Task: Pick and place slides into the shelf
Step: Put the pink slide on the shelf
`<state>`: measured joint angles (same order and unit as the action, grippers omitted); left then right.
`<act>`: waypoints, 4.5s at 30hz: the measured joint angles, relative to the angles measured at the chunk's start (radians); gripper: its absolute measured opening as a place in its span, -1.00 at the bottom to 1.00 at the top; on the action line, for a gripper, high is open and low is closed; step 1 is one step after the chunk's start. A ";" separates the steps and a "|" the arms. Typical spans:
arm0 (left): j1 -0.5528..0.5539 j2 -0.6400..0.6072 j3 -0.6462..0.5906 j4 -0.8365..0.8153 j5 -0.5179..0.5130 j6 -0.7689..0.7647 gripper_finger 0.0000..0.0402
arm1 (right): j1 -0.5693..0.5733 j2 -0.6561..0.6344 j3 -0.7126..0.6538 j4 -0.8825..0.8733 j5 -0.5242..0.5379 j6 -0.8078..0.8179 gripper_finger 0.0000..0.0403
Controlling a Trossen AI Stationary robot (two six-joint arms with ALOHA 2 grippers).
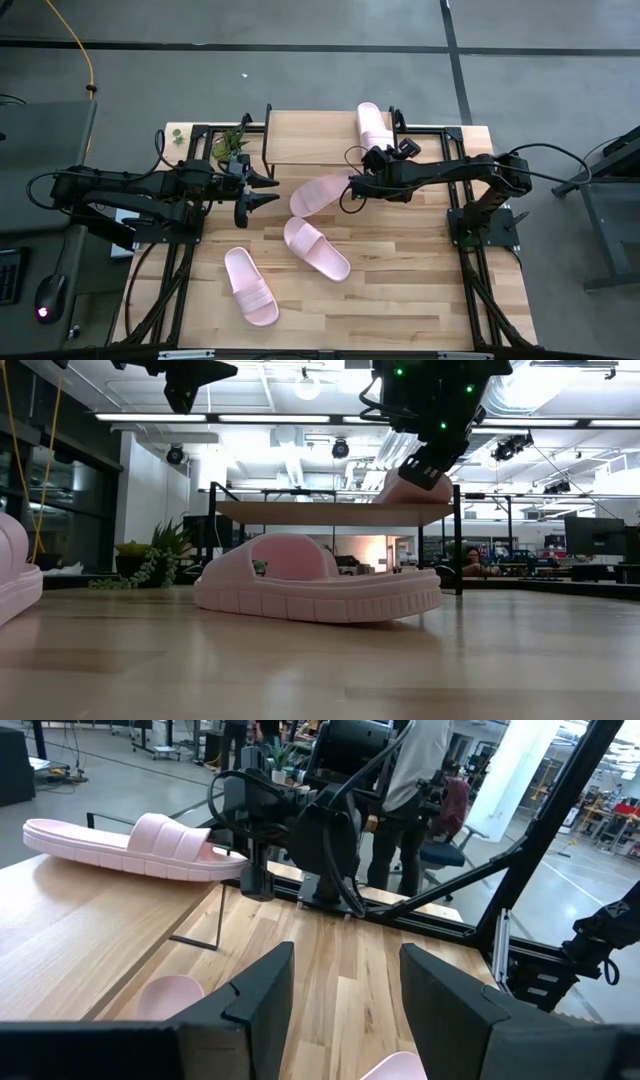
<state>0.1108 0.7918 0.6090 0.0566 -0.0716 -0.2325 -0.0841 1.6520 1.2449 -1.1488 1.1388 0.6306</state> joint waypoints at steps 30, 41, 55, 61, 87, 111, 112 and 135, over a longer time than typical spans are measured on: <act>0.000 0.000 0.000 0.000 0.000 0.000 -0.17 | -0.002 0.000 -0.001 0.017 -0.022 -0.025 -0.66; 0.000 0.000 0.000 0.000 0.000 0.000 -0.17 | -0.002 0.000 -0.003 0.016 -0.018 -0.028 -0.48; 0.000 0.000 0.000 0.000 0.000 0.000 -0.17 | -0.001 -0.002 -0.003 0.029 -0.049 -0.028 -0.48; 0.000 0.000 0.000 0.000 0.000 0.000 -0.17 | 0.005 -0.016 -0.001 0.033 -0.052 -0.028 -0.47; 0.000 0.000 0.000 -0.005 -0.022 0.000 -0.17 | 0.025 -0.055 -0.001 0.050 -0.134 -0.046 -0.47; 0.000 0.000 0.000 -0.005 -0.022 0.000 -0.17 | 0.033 -0.094 -0.001 0.066 -0.135 -0.045 -0.47; 0.000 0.000 0.000 -0.005 -0.023 0.000 -0.17 | 0.038 -0.103 -0.001 0.069 -0.135 -0.044 -0.47; 0.000 0.000 0.000 -0.006 -0.026 0.000 -0.17 | 0.087 -0.142 -0.001 0.141 -0.228 -0.128 -0.47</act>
<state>0.1108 0.7914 0.6090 0.0509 -0.0978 -0.2325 0.0032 1.5101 1.2442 -1.0075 0.9104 0.5025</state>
